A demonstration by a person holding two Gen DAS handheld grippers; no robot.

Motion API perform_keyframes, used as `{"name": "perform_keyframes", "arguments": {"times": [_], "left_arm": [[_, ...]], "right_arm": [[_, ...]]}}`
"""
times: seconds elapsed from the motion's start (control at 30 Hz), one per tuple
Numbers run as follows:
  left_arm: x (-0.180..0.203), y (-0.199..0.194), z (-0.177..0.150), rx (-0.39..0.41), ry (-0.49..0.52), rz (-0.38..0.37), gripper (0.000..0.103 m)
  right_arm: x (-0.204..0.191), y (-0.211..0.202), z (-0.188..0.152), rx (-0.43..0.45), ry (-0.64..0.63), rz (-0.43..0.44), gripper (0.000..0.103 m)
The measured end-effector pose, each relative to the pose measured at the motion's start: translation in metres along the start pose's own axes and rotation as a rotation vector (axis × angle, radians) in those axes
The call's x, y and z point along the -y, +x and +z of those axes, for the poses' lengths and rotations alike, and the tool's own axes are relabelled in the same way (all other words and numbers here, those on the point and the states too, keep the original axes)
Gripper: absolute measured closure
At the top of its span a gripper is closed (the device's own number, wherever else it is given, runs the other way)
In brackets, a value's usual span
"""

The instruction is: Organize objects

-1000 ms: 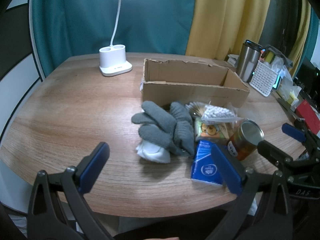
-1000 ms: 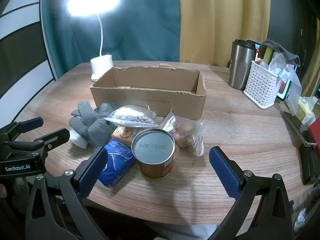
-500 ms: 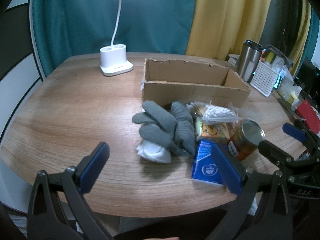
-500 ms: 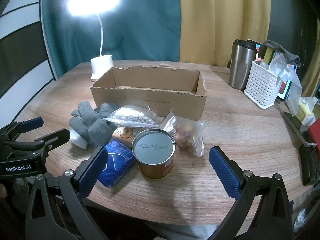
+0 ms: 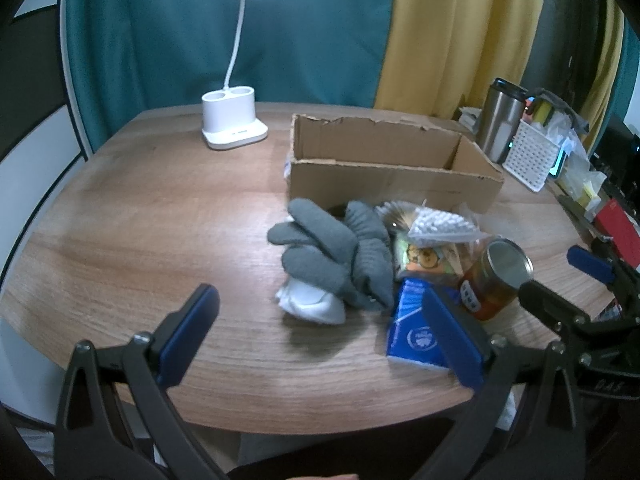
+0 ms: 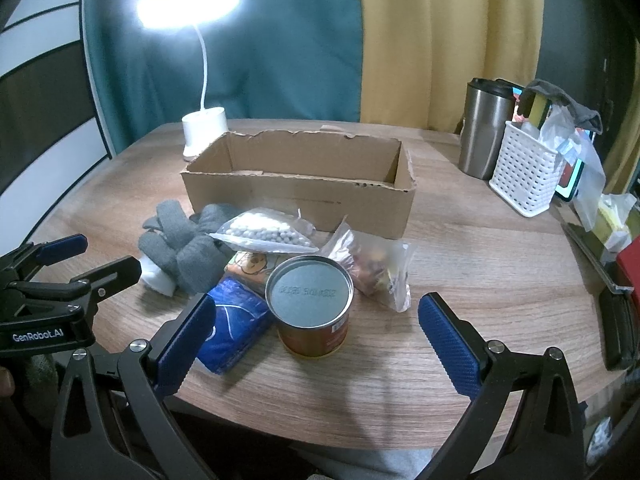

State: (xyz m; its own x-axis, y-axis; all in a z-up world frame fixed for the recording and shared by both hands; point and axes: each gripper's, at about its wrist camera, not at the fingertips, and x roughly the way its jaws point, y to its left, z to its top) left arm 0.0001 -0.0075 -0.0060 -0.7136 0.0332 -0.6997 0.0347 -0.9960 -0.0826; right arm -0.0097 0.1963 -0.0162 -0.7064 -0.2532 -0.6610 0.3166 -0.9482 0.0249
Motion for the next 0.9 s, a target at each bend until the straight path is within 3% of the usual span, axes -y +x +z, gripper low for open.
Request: {"name": "perform_keyframes", "arguments": {"times": [0.9], "left_arm": [[-0.001,0.024,-0.004,-0.052,-0.006,0.004,0.001]], "right_arm": [[0.007,0.019,0.0,-0.039,0.018,-0.001,0.0]]}}
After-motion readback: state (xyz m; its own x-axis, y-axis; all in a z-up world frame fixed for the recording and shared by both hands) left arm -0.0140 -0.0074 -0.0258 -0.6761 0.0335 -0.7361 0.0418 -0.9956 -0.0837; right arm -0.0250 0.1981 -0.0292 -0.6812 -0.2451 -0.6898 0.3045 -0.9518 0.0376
